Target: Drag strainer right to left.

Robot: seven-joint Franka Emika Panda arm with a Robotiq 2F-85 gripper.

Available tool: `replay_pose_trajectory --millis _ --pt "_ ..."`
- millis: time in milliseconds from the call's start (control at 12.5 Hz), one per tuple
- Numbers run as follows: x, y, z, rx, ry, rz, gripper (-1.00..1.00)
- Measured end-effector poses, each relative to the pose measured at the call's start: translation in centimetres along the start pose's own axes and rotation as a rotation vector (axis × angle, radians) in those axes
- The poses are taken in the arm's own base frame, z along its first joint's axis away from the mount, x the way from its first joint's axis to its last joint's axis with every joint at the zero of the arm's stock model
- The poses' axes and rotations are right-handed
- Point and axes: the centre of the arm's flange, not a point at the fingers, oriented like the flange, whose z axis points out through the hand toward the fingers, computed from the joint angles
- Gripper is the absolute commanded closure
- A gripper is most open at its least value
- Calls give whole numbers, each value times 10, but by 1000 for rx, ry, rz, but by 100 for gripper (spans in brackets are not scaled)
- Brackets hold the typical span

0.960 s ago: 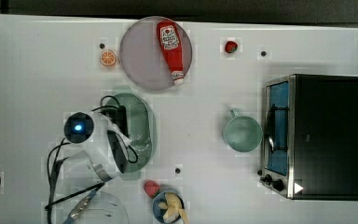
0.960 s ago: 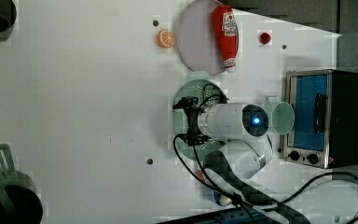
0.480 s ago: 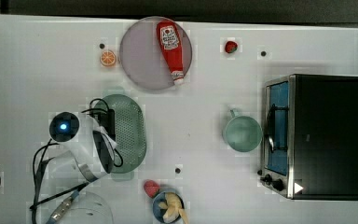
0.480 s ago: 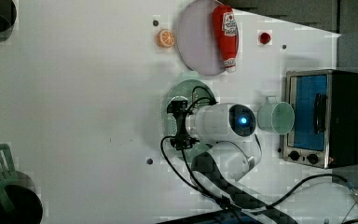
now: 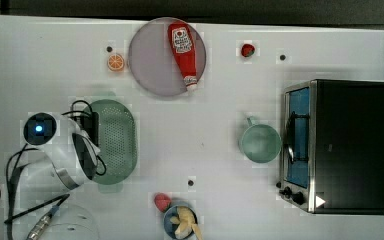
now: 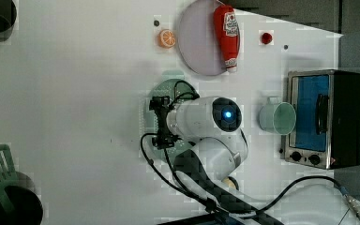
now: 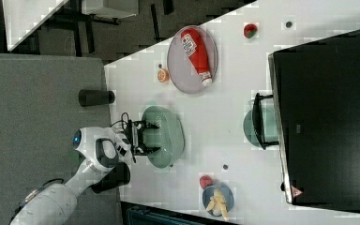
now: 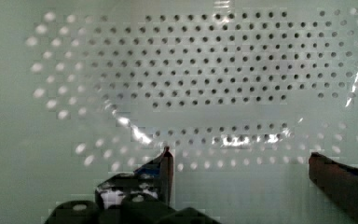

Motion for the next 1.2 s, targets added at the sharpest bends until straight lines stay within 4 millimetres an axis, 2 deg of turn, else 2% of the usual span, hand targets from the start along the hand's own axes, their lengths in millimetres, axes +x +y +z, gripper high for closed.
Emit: replay_pose_trajectory --millis 320,560,720,880,1200 --pt "-25 -5 -6 42 -15 2 -100" --pt "-47 5 7 32 -13 -9 -100" --pt "-68 8 9 55 -19 -23 -100" --pt "-78 16 14 42 -10 -43 -100" --pt "-97 20 19 44 -16 -60 -100"
